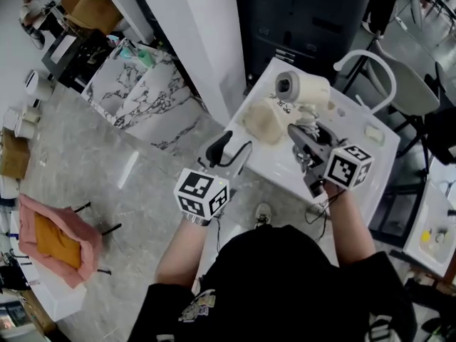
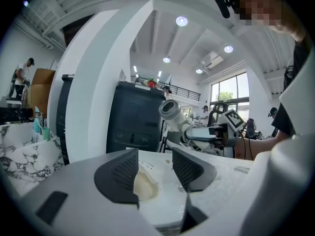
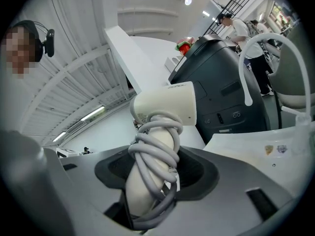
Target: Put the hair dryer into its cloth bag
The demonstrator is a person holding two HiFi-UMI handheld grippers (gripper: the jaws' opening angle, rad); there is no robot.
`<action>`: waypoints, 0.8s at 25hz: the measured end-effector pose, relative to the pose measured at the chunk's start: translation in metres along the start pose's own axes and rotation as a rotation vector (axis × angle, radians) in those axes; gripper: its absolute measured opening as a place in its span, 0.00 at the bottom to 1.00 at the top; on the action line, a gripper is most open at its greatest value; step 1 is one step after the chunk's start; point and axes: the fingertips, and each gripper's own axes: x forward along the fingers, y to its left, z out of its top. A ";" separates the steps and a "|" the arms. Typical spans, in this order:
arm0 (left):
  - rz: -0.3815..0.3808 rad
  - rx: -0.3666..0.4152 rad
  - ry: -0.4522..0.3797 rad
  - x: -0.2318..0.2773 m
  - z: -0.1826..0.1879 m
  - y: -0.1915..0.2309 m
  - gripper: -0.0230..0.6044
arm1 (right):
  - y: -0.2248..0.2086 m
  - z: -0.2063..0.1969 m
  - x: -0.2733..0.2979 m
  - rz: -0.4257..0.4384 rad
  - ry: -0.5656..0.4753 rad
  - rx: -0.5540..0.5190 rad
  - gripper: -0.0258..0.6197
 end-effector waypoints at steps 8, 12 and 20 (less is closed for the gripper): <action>-0.026 0.032 0.026 0.042 0.007 -0.003 0.36 | -0.020 0.019 0.000 0.012 -0.019 0.001 0.41; -0.036 0.084 0.041 0.062 0.011 0.000 0.36 | -0.039 0.025 0.001 -0.007 -0.026 0.024 0.41; -0.087 0.167 0.083 0.088 0.019 0.017 0.36 | -0.055 0.034 0.013 -0.051 -0.047 0.058 0.41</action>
